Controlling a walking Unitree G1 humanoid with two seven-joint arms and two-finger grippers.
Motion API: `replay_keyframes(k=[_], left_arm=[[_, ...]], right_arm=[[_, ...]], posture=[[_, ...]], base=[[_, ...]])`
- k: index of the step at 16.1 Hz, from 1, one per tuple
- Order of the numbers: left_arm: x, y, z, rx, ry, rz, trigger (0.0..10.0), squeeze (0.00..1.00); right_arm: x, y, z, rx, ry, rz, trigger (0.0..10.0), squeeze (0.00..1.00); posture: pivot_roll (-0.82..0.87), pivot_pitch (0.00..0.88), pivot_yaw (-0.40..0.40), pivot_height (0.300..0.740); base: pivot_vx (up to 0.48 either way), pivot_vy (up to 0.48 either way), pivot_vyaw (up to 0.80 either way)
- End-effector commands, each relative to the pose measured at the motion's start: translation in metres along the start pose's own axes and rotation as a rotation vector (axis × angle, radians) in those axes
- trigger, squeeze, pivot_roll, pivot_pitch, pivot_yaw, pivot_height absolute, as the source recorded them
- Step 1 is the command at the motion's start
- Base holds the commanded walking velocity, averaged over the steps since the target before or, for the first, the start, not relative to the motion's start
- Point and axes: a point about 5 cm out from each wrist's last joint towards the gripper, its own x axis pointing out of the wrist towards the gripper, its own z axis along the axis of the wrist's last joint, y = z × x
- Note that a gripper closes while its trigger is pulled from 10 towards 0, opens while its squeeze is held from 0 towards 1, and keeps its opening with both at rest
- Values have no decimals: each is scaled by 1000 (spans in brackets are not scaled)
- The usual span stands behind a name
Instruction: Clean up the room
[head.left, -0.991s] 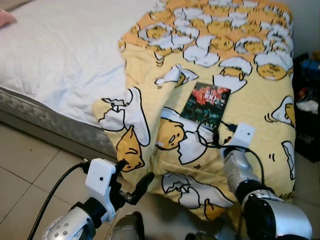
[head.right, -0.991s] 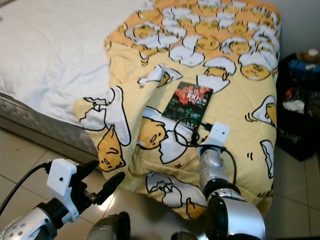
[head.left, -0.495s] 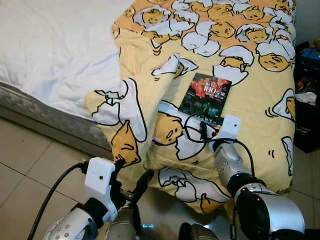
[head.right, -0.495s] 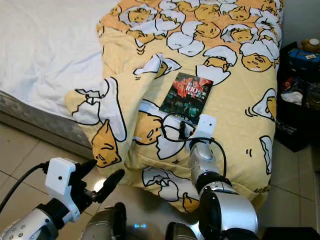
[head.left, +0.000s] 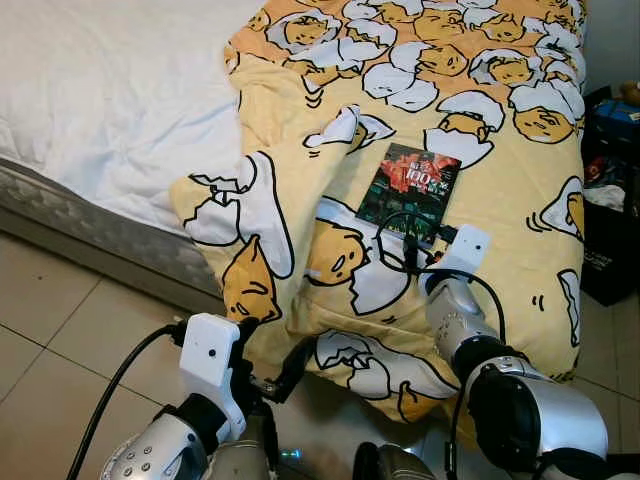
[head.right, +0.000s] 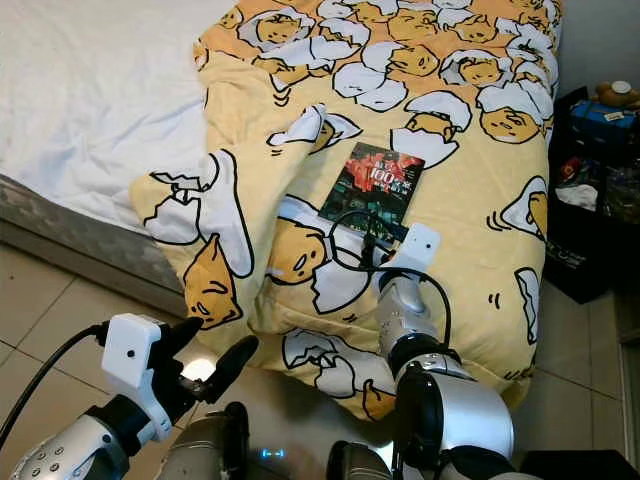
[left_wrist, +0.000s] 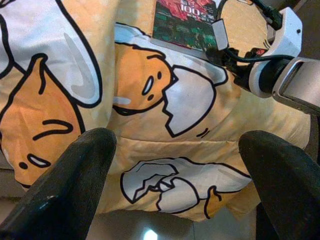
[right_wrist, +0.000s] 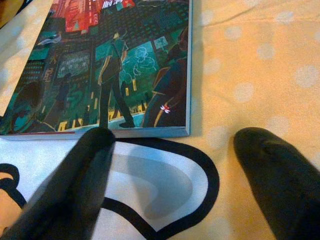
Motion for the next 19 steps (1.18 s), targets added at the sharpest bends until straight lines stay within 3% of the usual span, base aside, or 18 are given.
replay_keyframes(k=[1,10,12,13,14,15,16,17,18,19], left_arm=[[2,-1,-3,-5,11,4,10000,0],[11,-1,-4,-6,-13,29,10000,0],[17,4,-2,40,-29,68,10000,0],[18,5,-1,50,-35,77,10000,0],[31,18,-1,108,-38,149,10000,0],[36,24,1,119,-46,176,10000,0],[50,34,5,135,-71,207,10000,0],[50,34,5,135,-71,207,10000,0],[68,39,6,163,-72,205,10000,0],[79,43,9,157,-92,208,10000,400]], right_arm=[[1,2,1,8,7,10,0,0],[3,12,5,102,14,55,0,0],[2,20,5,-25,-4,116,0,0],[1,21,5,-46,-9,128,0,0],[-1,23,7,-164,-68,194,0,0],[-2,22,10,-217,-107,211,0,0],[-5,16,23,-344,-225,225,0,0],[-5,16,23,-344,-225,225,0,0],[-7,5,34,-374,-305,189,10000,1000],[-13,-2,39,-393,-371,188,10000,1000]], posture=[[280,225,-77,740],[285,212,-119,740],[278,184,-136,740],[278,184,-136,740],[243,120,-153,740],[222,93,-155,740],[169,36,-145,740],[169,36,-145,740],[118,0,-127,740],[86,0,-113,740]], base=[[0,0,0],[0,0,0],[0,0,0],[0,0,0],[0,0,0],[0,0,0],[0,0,0],[0,0,0],[0,0,0],[0,0,0]])
